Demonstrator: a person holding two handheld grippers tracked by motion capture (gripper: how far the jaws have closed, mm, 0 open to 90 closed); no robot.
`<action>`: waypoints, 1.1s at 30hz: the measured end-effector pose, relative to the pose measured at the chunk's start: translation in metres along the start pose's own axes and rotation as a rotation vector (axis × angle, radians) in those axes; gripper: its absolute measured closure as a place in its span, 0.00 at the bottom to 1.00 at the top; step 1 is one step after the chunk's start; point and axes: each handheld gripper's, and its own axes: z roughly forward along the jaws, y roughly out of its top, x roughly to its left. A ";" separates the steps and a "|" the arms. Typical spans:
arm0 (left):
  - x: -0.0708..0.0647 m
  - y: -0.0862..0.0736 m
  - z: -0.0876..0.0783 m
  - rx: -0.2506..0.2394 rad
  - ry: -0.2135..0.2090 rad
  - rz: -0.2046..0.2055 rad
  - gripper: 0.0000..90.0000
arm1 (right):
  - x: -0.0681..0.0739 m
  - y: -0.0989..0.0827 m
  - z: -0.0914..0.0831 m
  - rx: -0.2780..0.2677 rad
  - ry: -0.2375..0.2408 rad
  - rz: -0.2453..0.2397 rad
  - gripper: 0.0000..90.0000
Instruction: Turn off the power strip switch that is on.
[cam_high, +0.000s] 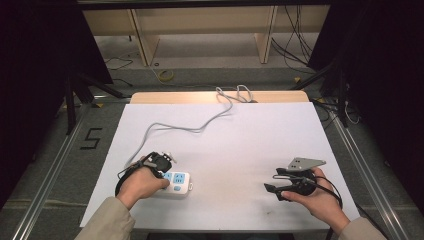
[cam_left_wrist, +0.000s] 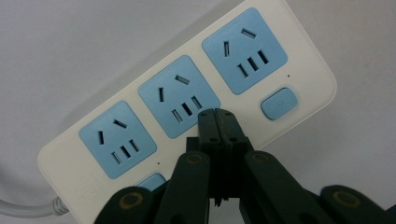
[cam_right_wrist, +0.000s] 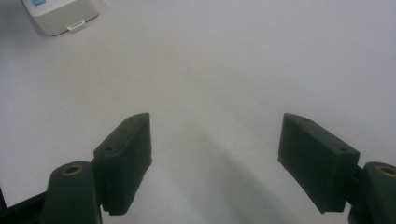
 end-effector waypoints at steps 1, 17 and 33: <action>0.000 0.000 0.000 0.000 0.000 -0.001 1.00 | 0.000 0.000 0.000 0.002 0.000 -0.002 0.29; 0.001 -0.001 0.000 -0.005 -0.007 0.001 1.00 | -0.001 0.000 0.000 0.000 -0.001 -0.002 0.29; 0.003 -0.003 -0.004 -0.022 -0.014 -0.010 1.00 | 0.000 0.000 0.000 -0.003 0.000 -0.003 0.29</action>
